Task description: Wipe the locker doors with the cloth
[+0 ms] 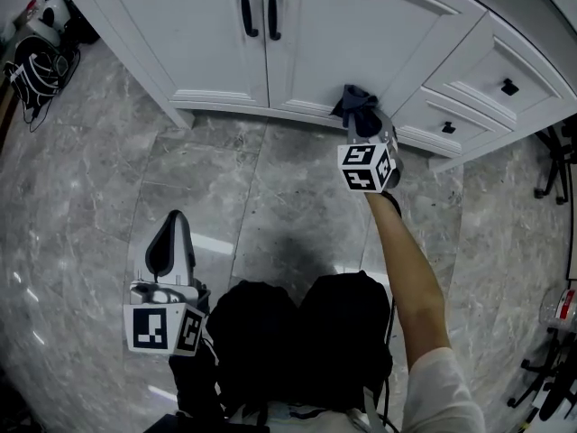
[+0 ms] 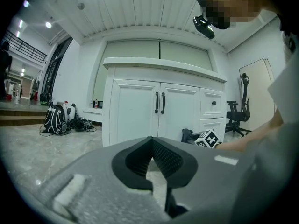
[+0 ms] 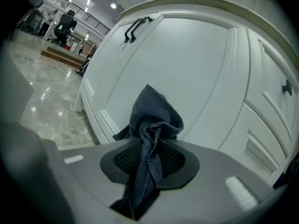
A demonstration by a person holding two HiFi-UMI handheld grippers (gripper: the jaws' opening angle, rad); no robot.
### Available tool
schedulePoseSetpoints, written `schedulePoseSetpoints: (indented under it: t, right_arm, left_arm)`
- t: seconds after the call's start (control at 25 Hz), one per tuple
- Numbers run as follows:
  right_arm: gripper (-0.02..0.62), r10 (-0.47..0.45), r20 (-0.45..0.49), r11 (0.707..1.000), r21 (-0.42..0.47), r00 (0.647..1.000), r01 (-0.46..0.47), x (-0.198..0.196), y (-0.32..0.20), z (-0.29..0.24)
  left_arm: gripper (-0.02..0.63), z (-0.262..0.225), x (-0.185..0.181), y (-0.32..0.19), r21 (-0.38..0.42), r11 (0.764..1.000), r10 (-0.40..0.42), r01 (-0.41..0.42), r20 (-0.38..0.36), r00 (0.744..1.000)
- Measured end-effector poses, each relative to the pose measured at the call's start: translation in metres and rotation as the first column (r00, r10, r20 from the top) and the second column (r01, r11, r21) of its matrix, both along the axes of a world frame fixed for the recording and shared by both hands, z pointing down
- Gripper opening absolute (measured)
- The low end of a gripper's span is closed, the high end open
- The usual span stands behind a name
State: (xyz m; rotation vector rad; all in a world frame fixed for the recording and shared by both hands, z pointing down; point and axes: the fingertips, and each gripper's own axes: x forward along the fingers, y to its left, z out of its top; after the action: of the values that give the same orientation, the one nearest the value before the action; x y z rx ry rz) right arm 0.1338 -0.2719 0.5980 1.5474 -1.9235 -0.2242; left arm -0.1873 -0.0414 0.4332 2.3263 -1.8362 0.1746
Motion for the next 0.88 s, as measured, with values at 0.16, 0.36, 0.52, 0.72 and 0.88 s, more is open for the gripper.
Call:
schedulePoseSetpoints:
  t: [0.16,0.36,0.52,0.72,0.88]
  right_arm:
    - [0.094,-0.027,0.017,1.000,0.009,0.999,0.027,-0.036,-0.006,0.002]
    - [0.094,-0.064,0.023,0.998,-0.004,0.998,0.065,-0.079,-0.013,0.010]
    - [0.094,-0.094,0.019,0.995,-0.010,0.995,0.094,-0.111,-0.019,0.012]
    - [0.094,-0.119,0.017,0.992,-0.033,0.993,0.120,-0.143,-0.024,0.013]
    - [0.094,-0.147,0.009,0.989,-0.030,0.989,0.147,-0.149,-0.018,0.008]
  left_arm:
    - [0.002,0.000,-0.014,0.001,-0.001,1.000,-0.022,0.022,0.006,1.000]
    - [0.002,0.003,-0.031,0.004,-0.006,0.999,-0.045,0.045,0.006,0.999]
    - [0.002,0.007,-0.043,0.006,-0.014,0.998,-0.060,0.060,0.000,0.998]
    - [0.002,0.011,-0.059,0.008,-0.019,0.996,-0.085,0.085,-0.012,0.996]
    - [0.002,0.012,-0.064,0.009,-0.017,0.996,-0.091,0.091,-0.024,0.996]
